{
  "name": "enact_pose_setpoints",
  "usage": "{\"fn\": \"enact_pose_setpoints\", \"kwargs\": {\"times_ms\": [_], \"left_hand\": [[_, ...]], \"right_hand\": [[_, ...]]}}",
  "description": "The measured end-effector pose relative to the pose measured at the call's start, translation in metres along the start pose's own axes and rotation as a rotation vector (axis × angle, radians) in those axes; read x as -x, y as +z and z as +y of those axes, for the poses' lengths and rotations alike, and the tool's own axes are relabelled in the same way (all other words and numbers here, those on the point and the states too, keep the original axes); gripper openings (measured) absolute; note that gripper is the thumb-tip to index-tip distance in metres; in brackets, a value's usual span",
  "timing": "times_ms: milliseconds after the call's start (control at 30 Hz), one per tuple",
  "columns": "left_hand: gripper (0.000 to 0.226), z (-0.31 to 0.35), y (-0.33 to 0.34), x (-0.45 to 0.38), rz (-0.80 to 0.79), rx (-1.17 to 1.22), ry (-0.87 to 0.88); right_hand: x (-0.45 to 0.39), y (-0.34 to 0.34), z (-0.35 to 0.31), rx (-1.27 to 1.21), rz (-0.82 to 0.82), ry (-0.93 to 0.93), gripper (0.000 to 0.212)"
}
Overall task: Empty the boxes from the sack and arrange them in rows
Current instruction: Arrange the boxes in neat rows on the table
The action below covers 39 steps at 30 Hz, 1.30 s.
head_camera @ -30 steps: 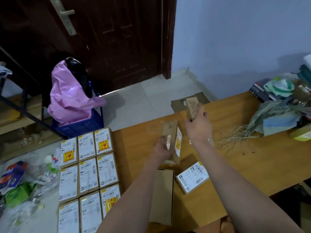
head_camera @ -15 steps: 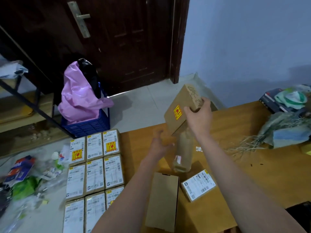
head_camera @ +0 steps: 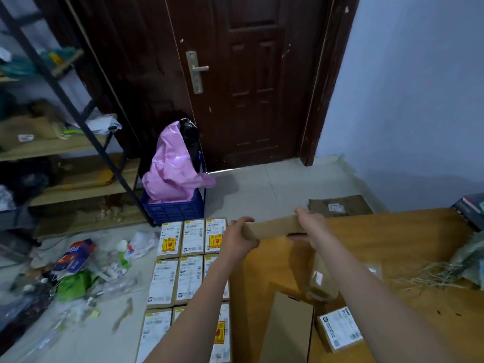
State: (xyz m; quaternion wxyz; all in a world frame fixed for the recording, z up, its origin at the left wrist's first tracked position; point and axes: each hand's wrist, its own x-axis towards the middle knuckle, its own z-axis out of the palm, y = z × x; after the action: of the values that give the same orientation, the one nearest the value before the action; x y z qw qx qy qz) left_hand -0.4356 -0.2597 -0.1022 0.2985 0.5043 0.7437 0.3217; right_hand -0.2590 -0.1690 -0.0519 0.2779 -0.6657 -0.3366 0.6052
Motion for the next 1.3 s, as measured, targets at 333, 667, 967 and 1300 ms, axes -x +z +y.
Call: {"fn": "enact_pose_setpoints", "kwargs": {"times_ms": [333, 667, 967, 1300], "left_hand": [[0.052, -0.032, -0.054, 0.000, 0.045, 0.630, -0.388], [0.054, -0.040, -0.052, -0.018, -0.047, 0.833, -0.497], [0.071, -0.047, -0.032, -0.032, -0.231, 0.723, -0.544], [0.058, -0.056, -0.038, -0.056, -0.103, 0.959, -0.539]], "right_hand": [[-0.001, 0.000, 0.015, 0.484, -0.347, -0.178, 0.071], [-0.007, 0.022, 0.031, 0.011, -0.426, 0.029, 0.054], [-0.027, 0.050, 0.019, 0.115, -0.435, -0.003, 0.051], [-0.060, 0.030, -0.021, 0.389, -0.384, -0.091, 0.048]]}}
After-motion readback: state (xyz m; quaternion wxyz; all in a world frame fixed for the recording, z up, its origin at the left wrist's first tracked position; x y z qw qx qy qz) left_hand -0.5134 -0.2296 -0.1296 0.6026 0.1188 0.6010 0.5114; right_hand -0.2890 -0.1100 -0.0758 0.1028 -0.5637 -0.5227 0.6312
